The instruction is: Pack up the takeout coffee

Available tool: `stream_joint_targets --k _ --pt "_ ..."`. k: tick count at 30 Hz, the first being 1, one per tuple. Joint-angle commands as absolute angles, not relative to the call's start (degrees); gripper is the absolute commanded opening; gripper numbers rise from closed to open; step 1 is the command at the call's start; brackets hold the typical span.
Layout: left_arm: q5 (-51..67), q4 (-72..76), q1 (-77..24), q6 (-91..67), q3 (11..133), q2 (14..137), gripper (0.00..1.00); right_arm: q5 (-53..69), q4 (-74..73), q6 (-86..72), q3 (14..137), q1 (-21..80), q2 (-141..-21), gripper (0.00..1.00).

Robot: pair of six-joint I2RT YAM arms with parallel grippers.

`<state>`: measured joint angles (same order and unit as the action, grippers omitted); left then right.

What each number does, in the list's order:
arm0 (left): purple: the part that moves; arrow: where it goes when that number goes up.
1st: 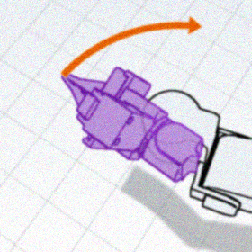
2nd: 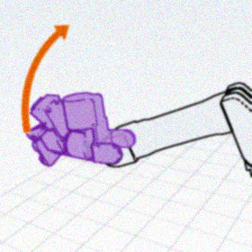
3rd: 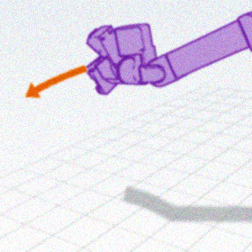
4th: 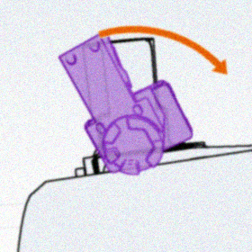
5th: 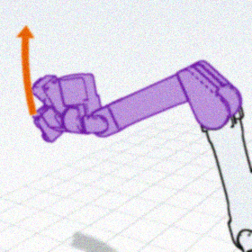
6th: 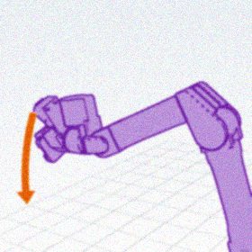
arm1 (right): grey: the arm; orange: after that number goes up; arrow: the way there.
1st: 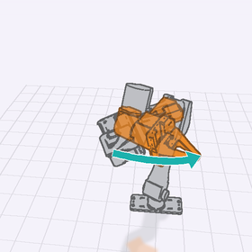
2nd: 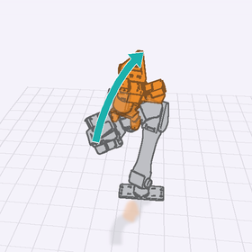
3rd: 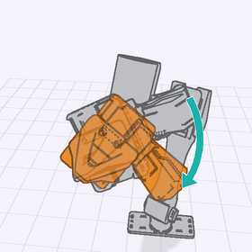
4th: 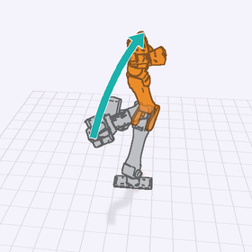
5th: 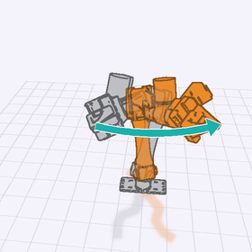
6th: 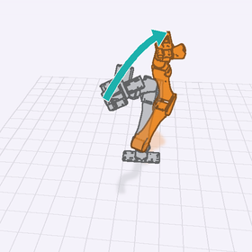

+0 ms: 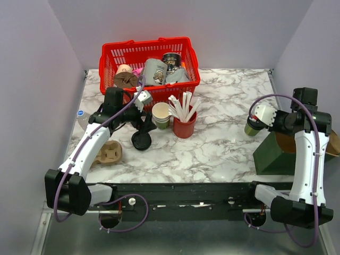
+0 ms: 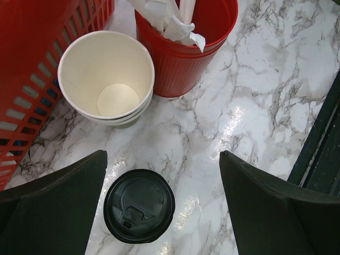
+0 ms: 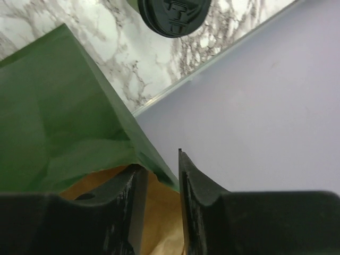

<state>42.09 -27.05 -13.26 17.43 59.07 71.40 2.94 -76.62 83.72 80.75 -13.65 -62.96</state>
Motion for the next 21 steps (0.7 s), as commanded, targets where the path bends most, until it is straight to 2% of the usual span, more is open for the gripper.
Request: stream_joint_targets --k 1,3,5,10,15,21 --pt "43.42 -24.87 -13.45 16.0 58.36 70.49 0.94 6.85 -87.63 89.55 79.55 -14.15 -62.76 0.27" --pt "43.16 -24.96 -13.53 15.82 58.27 70.58 0.94 7.99 -87.63 91.92 78.93 -14.15 -62.32 0.21" --pt "42.98 -24.79 -13.54 15.82 58.01 70.84 0.94 9.74 -87.54 93.25 78.22 -14.15 -61.44 0.01" --pt "42.98 -24.0 -13.54 15.12 58.36 72.07 0.94 15.63 -87.54 92.82 80.24 -14.15 -62.05 0.01" --pt "43.15 -24.26 -13.54 14.77 59.5 73.65 0.94 22.14 -87.54 85.18 87.43 -14.06 -66.7 0.01" --pt "42.89 -25.4 -13.45 15.2 60.73 74.88 0.94 25.31 -87.54 82.98 87.02 -10.21 -66.45 0.01"
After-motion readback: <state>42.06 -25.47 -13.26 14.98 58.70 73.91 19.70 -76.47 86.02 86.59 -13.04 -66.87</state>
